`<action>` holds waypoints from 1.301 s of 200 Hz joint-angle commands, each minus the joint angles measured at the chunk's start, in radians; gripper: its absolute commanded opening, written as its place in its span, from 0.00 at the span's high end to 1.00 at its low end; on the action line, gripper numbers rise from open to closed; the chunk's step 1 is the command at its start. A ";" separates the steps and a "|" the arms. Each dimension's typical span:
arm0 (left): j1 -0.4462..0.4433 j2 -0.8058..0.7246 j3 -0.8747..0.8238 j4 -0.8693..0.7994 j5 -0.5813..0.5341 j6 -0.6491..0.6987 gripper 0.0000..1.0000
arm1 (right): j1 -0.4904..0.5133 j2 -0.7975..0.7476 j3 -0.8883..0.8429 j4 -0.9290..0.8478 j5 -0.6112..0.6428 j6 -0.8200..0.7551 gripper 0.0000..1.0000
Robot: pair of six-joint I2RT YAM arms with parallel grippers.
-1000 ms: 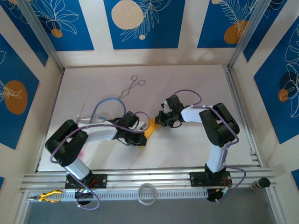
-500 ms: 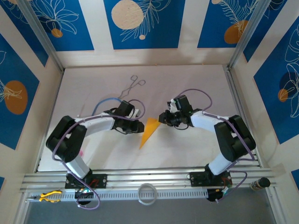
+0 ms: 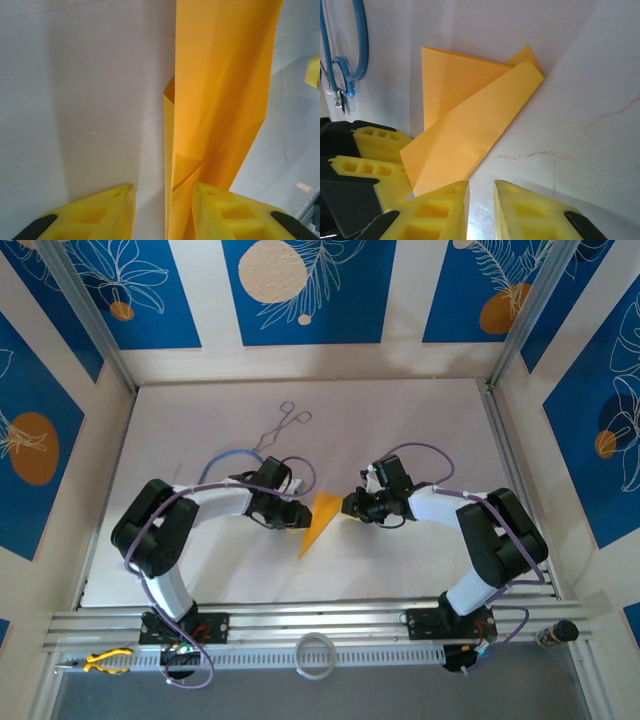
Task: Fold a paper plane with a square sheet of paper (pick it up from the middle)
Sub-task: Move a paper plane to the center of the table.
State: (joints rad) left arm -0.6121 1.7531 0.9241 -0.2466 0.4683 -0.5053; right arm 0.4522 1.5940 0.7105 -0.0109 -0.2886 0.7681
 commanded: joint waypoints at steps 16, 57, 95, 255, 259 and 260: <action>-0.010 0.032 0.031 -0.015 0.096 0.045 0.63 | 0.017 0.027 -0.003 0.017 -0.028 0.017 0.80; -0.024 0.052 0.046 -0.018 0.124 0.053 0.63 | 0.028 0.058 -0.009 0.037 -0.056 0.029 0.80; -0.027 0.057 0.036 0.028 0.157 0.023 0.65 | 0.039 0.077 -0.020 0.057 -0.061 0.042 0.81; -0.061 0.107 0.042 0.119 0.218 -0.059 0.73 | 0.057 0.126 -0.023 0.096 -0.090 0.059 0.84; -0.061 0.108 0.041 0.130 0.222 -0.066 0.73 | 0.057 0.125 -0.025 0.099 -0.090 0.060 0.84; -0.061 0.108 0.041 0.132 0.224 -0.068 0.74 | 0.057 0.124 -0.025 0.100 -0.090 0.060 0.84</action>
State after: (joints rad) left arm -0.6525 1.8412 0.9604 -0.1753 0.6331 -0.5350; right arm 0.5030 1.7050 0.7025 0.0753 -0.3481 0.8181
